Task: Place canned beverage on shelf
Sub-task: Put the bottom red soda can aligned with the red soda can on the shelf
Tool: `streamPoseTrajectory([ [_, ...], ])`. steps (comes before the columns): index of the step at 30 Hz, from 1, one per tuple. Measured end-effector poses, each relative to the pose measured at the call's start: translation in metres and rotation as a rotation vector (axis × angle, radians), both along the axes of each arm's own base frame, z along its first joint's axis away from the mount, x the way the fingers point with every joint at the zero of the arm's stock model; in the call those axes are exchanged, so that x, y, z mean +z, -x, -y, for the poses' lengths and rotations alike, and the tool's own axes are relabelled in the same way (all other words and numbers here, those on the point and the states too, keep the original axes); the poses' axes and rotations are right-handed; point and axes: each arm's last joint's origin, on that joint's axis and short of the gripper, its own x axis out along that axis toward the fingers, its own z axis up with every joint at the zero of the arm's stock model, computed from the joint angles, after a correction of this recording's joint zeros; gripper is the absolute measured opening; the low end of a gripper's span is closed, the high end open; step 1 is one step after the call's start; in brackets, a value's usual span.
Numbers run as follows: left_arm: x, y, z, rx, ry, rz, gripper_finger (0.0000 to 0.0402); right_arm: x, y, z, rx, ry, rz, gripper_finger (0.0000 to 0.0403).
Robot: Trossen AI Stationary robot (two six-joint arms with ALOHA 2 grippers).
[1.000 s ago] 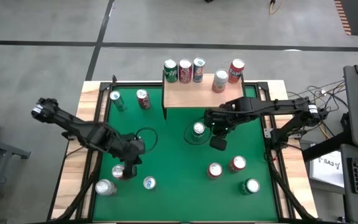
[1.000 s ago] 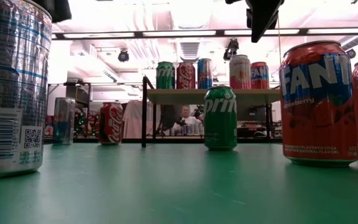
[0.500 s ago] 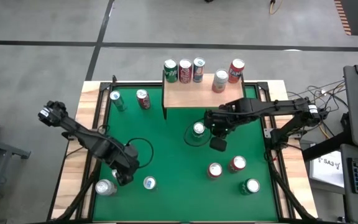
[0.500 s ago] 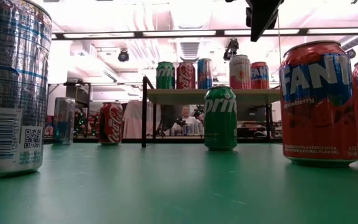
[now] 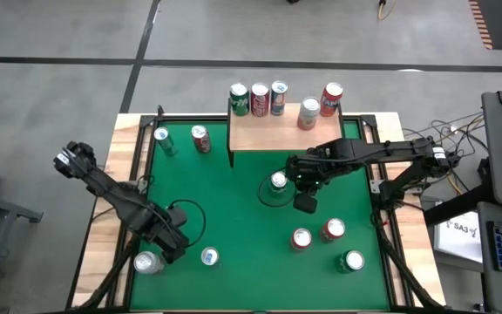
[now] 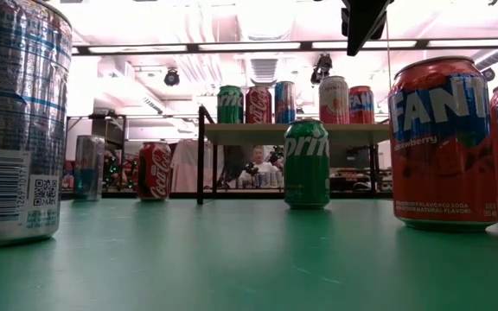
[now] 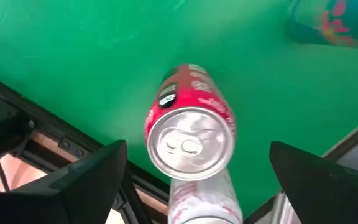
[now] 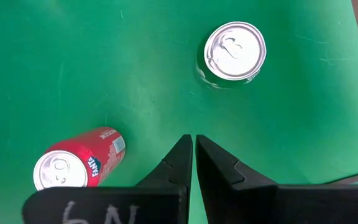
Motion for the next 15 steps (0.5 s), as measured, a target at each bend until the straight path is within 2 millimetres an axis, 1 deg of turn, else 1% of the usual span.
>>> streamPoseTrajectory([
  [6,-0.013,0.005,0.003,0.032,-0.019,-0.024,0.0373,0.0,0.0,0.0,0.0,0.0,0.0,0.0012],
  [15,-0.04,0.007,0.004,0.037,-0.017,-0.022,0.0373,0.0,-0.001,0.0,0.0,-0.001,0.008,0.0012],
])
